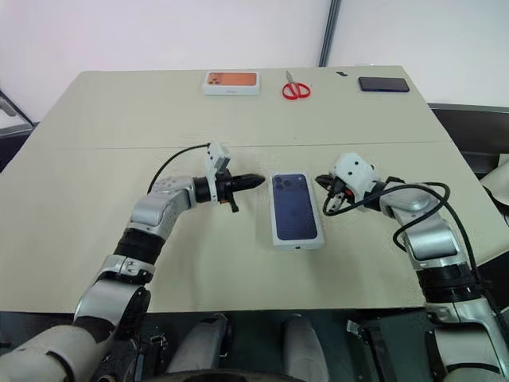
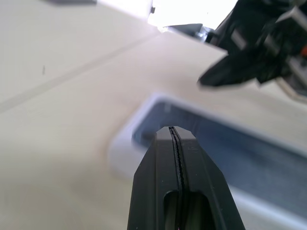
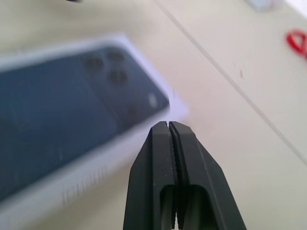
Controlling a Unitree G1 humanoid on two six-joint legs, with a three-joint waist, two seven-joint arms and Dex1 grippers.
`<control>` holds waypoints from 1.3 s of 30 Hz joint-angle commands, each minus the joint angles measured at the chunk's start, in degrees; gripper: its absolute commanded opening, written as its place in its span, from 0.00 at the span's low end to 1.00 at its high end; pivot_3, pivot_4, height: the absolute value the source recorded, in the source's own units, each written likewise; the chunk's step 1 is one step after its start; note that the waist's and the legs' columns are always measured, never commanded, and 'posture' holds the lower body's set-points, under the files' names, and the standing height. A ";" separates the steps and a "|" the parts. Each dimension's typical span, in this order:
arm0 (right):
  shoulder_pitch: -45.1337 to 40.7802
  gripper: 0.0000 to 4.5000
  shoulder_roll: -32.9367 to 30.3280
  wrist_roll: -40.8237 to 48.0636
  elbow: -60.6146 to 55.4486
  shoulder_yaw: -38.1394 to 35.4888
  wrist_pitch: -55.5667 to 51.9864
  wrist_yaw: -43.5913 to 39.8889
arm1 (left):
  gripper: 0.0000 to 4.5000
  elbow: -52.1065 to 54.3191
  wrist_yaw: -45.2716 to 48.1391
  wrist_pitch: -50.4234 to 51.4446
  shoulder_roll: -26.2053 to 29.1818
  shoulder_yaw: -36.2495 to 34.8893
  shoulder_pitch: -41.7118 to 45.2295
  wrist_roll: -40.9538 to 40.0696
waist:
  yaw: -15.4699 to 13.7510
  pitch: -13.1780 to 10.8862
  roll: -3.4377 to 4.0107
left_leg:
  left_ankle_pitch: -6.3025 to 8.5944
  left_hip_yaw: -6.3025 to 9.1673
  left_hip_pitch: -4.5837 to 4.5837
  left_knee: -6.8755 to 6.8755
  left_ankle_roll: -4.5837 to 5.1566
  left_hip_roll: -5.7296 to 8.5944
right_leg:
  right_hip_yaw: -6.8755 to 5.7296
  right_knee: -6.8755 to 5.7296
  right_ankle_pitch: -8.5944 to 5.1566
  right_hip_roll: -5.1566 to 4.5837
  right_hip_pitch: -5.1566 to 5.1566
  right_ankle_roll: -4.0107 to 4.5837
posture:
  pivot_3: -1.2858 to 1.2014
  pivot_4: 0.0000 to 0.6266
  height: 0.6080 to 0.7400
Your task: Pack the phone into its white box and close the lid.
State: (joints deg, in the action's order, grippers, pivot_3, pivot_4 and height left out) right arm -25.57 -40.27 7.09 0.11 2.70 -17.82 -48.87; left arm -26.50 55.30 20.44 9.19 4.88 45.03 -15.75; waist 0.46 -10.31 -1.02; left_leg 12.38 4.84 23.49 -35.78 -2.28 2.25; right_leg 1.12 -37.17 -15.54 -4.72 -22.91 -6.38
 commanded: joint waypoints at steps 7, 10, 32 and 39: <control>2.21 0.01 -0.58 -4.69 -2.57 6.44 2.29 -2.11 | 0.00 -7.13 2.48 -5.48 -0.64 8.84 0.23 7.85 | 0.37 0.00 0.01 | 0.01 -0.01 -0.01 -0.01 0.01 0.00 | 0.01 -0.05 0.00 0.03 -0.04 0.00 | 0.52 0.24 1.00; 8.17 0.01 -4.52 -0.59 -8.40 5.62 0.55 -8.59 | 0.00 -4.90 5.68 -4.23 1.64 10.94 -2.34 8.34 | 0.23 0.07 0.05 | 0.02 0.00 -0.10 -0.01 0.02 -0.02 | 0.01 -0.03 0.00 0.04 0.06 -0.01 | 0.52 0.24 1.00; 7.21 1.00 -0.93 14.04 -10.64 -5.51 -7.45 -8.92 | 0.99 13.75 4.72 -4.83 17.95 -8.50 -13.25 -2.73 | 0.36 0.02 0.09 | 0.09 0.05 -0.09 -0.09 0.13 -0.10 | 0.03 -0.04 -0.03 0.00 0.08 -0.03 | 0.52 0.24 1.00; 13.48 1.00 -4.19 16.46 -11.14 -12.18 -5.08 -9.91 | 0.99 24.05 3.43 -2.39 26.41 -15.91 -27.33 -5.96 | 0.18 0.02 0.10 | 0.12 0.07 -0.09 -0.10 0.15 -0.19 | 0.06 0.00 -0.03 -0.10 0.11 -0.03 | 0.52 0.24 1.00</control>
State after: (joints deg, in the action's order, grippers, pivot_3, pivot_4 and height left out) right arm -12.55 -43.82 21.75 -9.41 -7.10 -23.67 -58.25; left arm -5.61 58.92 18.04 34.53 -8.81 19.21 -20.44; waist 0.64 -10.30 -0.92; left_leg 12.50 4.91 23.40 -35.86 -2.12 2.06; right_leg 1.19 -37.17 -15.57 -4.85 -22.81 -6.41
